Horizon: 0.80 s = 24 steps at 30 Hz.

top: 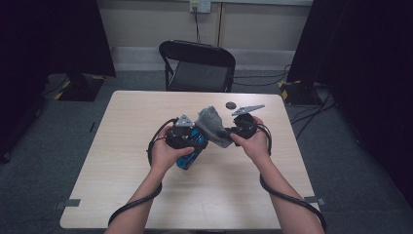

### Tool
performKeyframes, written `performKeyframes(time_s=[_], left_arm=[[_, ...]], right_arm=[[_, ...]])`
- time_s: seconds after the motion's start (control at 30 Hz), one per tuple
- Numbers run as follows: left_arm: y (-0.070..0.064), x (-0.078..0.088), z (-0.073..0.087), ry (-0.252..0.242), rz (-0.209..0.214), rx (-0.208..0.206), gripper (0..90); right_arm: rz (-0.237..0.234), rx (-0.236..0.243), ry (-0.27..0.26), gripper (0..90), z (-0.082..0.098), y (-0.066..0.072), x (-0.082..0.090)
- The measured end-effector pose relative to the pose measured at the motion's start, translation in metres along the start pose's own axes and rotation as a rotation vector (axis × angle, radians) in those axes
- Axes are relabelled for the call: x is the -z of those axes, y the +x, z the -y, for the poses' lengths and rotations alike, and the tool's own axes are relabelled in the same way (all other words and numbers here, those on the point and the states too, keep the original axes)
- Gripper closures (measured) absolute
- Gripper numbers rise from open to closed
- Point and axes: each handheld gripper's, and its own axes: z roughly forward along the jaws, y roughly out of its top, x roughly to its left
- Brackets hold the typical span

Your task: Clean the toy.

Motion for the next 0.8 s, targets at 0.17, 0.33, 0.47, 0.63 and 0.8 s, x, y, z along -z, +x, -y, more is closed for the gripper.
performKeyframes(time_s=[0.17, 0.33, 0.47, 0.63, 0.8], left_arm=[[0.001, -0.001, 0.001, -0.001, -0.007, 0.005, 25.5], [0.001, -0.001, 0.001, -0.006, 0.001, 0.011, 25.5], [0.002, 0.001, -0.001, -0.007, -0.009, 0.003, 25.5], [0.003, 0.001, -0.001, -0.002, -0.008, 0.009, 25.5], [0.003, 0.001, -0.001, -0.001, -0.008, 0.011, 25.5]], right_arm=[[-0.022, 0.009, 0.011, 75.6, 0.001, 0.006, -0.005], [-0.027, 0.022, 0.021, 75.6, 0.001, 0.011, -0.009], [-0.034, 0.019, 0.015, 75.7, 0.001, 0.011, -0.011], [-0.036, 0.021, 0.018, 75.6, 0.002, 0.013, -0.013], [-0.036, 0.020, 0.020, 75.7, 0.003, 0.013, -0.013]])
